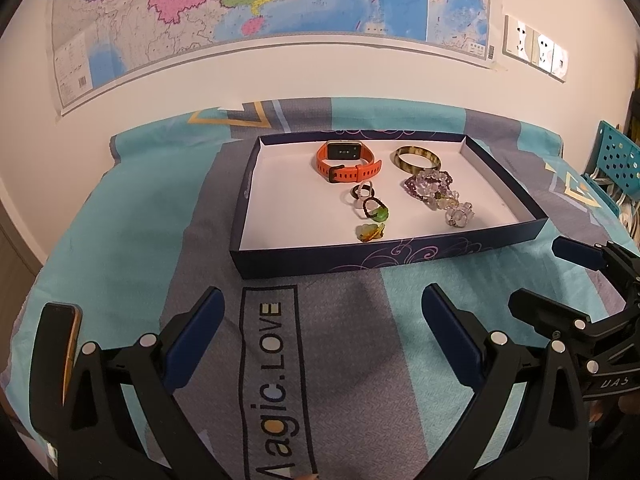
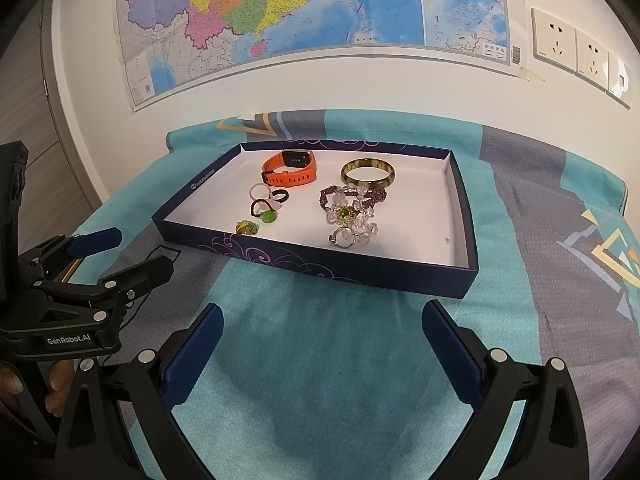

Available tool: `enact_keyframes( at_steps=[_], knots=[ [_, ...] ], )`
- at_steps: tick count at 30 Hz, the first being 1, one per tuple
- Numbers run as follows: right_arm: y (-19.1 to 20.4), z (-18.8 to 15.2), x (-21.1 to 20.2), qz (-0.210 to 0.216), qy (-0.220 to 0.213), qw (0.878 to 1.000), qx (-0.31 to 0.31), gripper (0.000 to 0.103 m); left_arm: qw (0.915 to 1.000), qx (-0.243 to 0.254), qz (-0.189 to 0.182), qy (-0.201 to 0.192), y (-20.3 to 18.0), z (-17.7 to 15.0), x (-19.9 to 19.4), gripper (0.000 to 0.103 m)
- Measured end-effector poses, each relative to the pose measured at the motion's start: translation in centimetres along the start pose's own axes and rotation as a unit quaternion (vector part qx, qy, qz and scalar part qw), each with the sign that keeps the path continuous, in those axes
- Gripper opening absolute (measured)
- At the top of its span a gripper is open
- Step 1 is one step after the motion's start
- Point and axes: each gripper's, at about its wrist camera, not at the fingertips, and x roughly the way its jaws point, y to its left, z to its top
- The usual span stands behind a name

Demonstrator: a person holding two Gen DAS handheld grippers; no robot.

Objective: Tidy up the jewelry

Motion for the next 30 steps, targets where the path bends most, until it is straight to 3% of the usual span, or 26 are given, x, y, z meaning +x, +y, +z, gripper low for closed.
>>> enact_keyframes(
  at_steps=[30],
  knots=[
    [-0.12, 0.01, 0.3, 0.0, 0.005, 1.0, 0.003, 0.096, 1.0, -0.001, -0.002, 0.009, -0.05, -0.36, 0.33, 0.097]
  ],
)
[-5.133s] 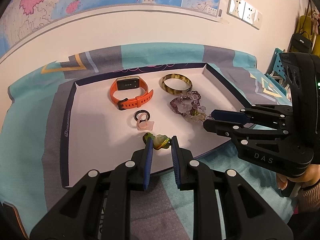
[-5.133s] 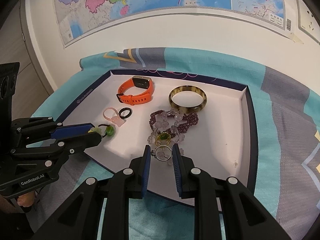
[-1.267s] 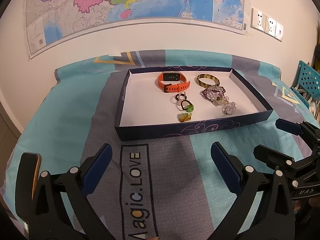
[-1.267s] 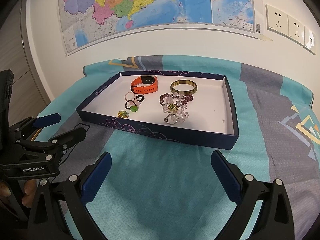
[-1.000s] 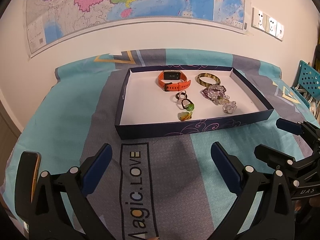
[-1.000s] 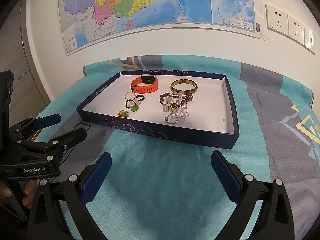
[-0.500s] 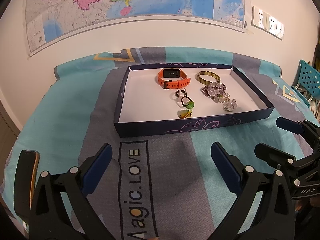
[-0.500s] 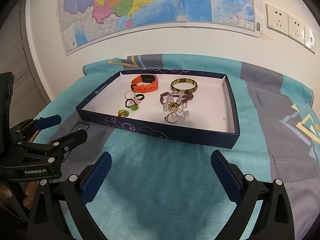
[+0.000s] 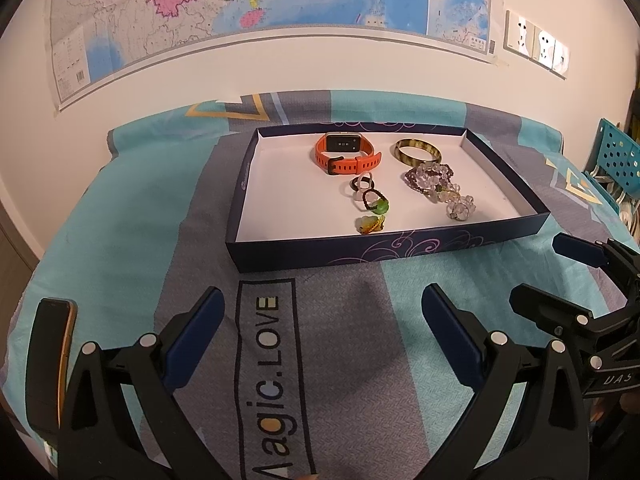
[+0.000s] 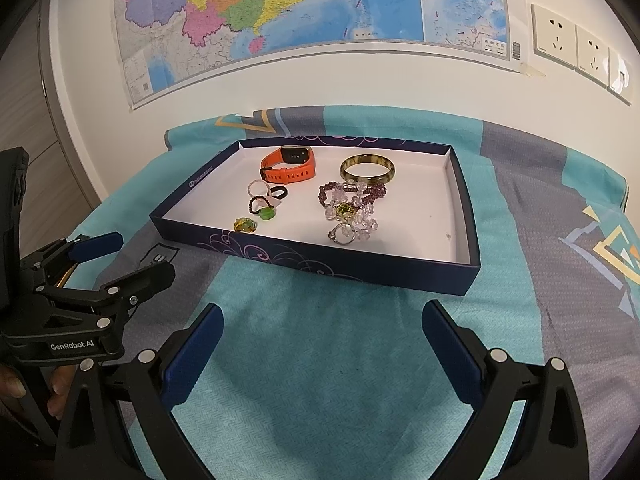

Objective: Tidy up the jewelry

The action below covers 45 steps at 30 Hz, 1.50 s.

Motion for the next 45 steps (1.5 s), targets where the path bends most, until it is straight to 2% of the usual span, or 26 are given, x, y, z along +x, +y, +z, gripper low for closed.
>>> enact_keyframes(
  at_steps=[45],
  knots=[
    [-0.45, -0.05, 0.44, 0.0, 0.009, 1.0, 0.008, 0.096, 1.0, -0.001, -0.001, 0.009, -0.01, -0.09, 0.59, 0.097]
  ],
)
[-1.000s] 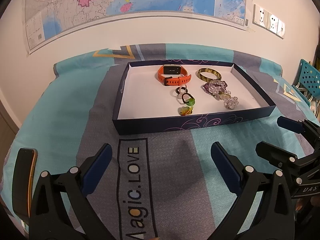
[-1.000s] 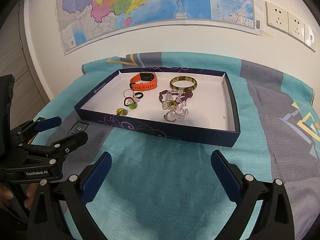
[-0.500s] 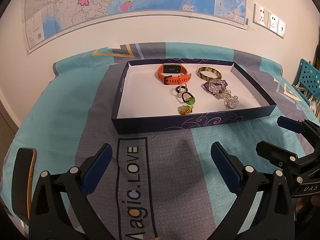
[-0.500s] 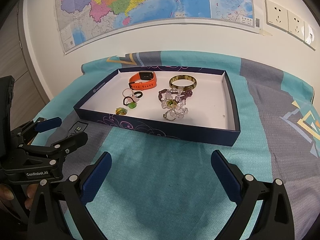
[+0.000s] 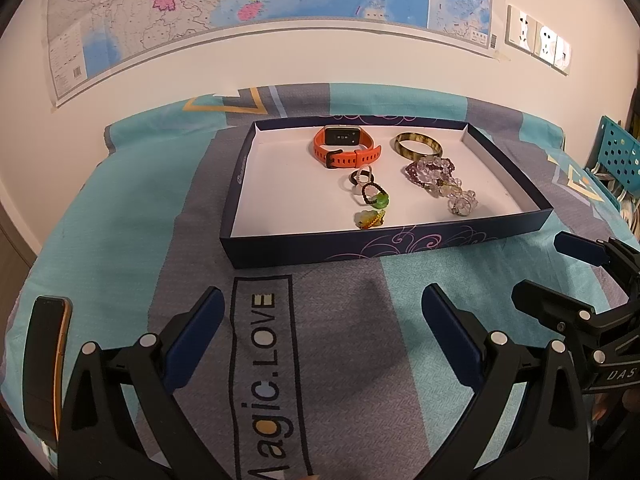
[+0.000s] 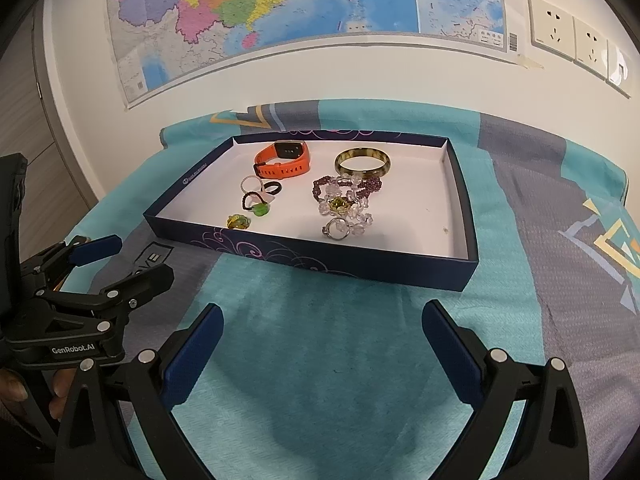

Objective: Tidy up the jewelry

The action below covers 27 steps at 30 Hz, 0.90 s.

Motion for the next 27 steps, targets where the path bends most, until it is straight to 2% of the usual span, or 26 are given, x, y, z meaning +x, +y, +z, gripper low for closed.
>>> enact_keyframes(
  at_steps=[27],
  knots=[
    [-0.02, 0.0, 0.02, -0.001, 0.001, 1.0, 0.0, 0.096, 1.0, 0.0, 0.0, 0.003, -0.05, 0.01, 0.16, 0.097]
  ],
)
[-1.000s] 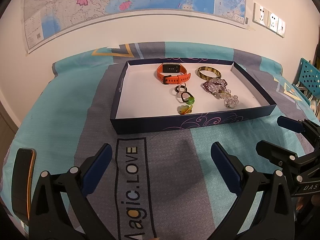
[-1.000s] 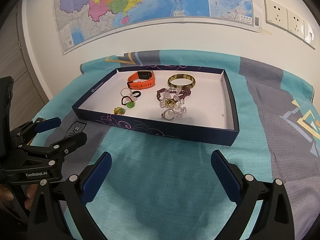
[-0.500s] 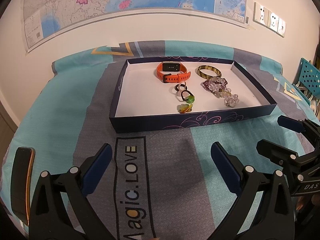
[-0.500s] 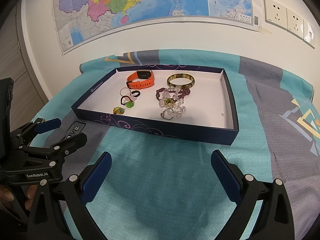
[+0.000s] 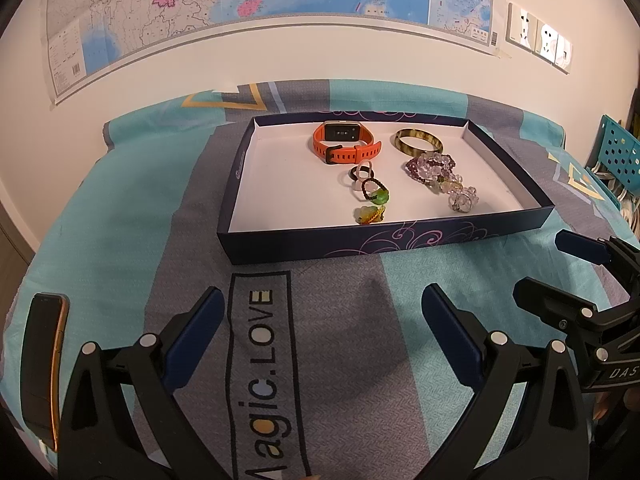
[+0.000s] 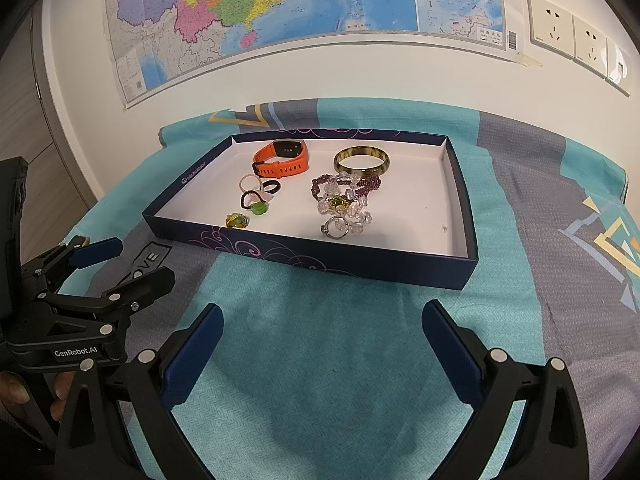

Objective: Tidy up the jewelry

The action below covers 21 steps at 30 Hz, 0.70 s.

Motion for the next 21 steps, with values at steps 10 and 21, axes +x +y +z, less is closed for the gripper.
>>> enact_keyframes(
  at_steps=[10, 21],
  knots=[
    [-0.01, -0.04, 0.01, -0.001, 0.0, 1.0, 0.0, 0.096, 1.0, 0.0, 0.0, 0.001, -0.06, -0.17, 0.01, 0.097],
    [-0.02, -0.04, 0.01, 0.0, 0.0, 1.0, 0.0, 0.096, 1.0, 0.0, 0.0, 0.001, -0.01, -0.03, 0.0, 0.097]
  ],
)
